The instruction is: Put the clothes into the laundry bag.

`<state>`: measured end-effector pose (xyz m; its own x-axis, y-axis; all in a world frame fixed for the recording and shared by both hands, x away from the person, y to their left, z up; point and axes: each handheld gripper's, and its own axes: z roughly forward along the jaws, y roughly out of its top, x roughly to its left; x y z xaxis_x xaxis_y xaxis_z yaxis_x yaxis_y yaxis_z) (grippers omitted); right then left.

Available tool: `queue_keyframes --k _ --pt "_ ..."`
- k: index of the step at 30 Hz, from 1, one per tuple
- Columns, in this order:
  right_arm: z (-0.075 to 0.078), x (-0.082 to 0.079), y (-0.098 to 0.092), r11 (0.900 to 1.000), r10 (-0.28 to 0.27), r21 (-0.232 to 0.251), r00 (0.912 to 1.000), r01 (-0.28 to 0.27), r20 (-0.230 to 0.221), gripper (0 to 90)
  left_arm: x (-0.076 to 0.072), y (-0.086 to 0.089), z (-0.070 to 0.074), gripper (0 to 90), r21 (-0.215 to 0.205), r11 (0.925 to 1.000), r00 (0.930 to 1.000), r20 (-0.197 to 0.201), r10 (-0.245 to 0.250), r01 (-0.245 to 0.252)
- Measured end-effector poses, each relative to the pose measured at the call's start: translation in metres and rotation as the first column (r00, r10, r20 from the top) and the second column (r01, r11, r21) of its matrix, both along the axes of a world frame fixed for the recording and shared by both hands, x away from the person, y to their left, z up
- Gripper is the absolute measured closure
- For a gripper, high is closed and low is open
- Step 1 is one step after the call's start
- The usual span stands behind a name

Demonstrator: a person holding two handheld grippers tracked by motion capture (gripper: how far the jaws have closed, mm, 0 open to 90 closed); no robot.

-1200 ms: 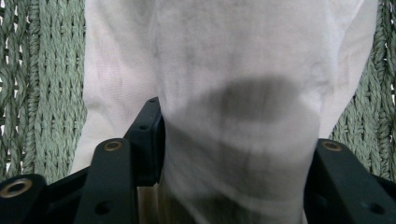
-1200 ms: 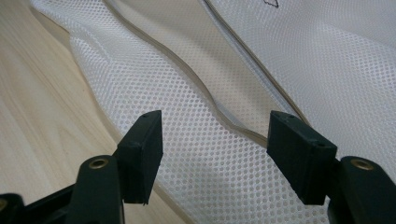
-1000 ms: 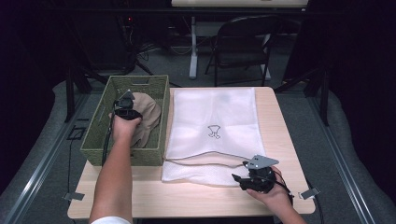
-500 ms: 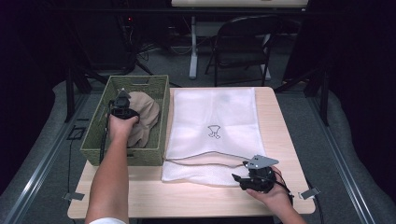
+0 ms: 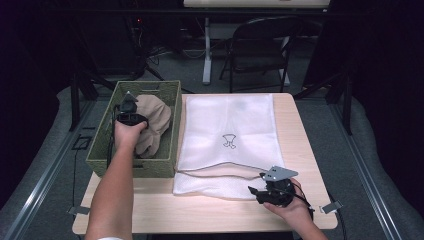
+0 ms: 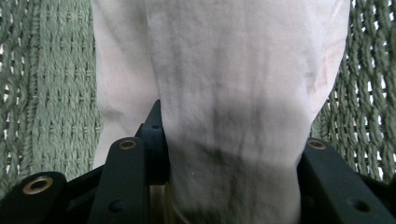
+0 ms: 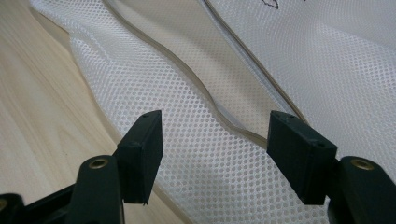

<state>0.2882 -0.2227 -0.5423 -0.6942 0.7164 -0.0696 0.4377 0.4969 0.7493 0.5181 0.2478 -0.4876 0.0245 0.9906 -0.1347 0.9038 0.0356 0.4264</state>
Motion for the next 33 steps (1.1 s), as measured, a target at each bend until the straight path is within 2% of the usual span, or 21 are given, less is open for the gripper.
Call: queue_keyframes --k 11,15,18,21,25,30,33 --pt "0.0 0.0 0.0 1.0 -0.003 0.007 1.0 0.002 0.008 35.7 -0.006 0.005 0.012 55.6 -0.028 0.9996 0.9996 0.03 0.004 -0.003" --pt "0.001 0.0 0.0 1.0 -0.002 0.004 1.0 0.002 0.008 35.7 -0.007 0.004 0.019 55.7 -0.002 0.9999 0.9992 0.037 -0.017 0.017" --pt "0.002 0.0 -0.001 1.0 -0.001 0.006 1.0 0.001 0.007 35.7 -0.009 0.003 0.025 55.7 -0.012 0.9997 0.9986 0.048 -0.02 0.021" --pt "0.002 0.001 -0.001 1.0 -0.003 0.004 1.0 0.003 0.008 35.8 -0.011 0.001 0.031 55.7 -0.003 0.9994 0.9981 0.052 -0.034 0.034" --pt "0.004 0.0 -0.001 1.0 -0.002 -0.004 0.9997 0.002 0.025 36.5 -0.015 0.0 0.036 55.7 -0.019 0.9988 0.9966 0.069 -0.045 0.046" --pt "0.011 0.0 -0.001 1.0 0.011 -0.01 0.9987 -0.011 0.05 40.2 -0.018 -0.004 0.041 55.7 -0.03 0.9976 0.996 0.066 -0.06 0.062" --pt "0.02 0.002 -0.001 1.0 0.017 0.001 0.9976 -0.017 0.067 42.5 -0.02 -0.006 0.046 55.7 -0.008 0.9966 0.9948 0.062 -0.081 0.082"
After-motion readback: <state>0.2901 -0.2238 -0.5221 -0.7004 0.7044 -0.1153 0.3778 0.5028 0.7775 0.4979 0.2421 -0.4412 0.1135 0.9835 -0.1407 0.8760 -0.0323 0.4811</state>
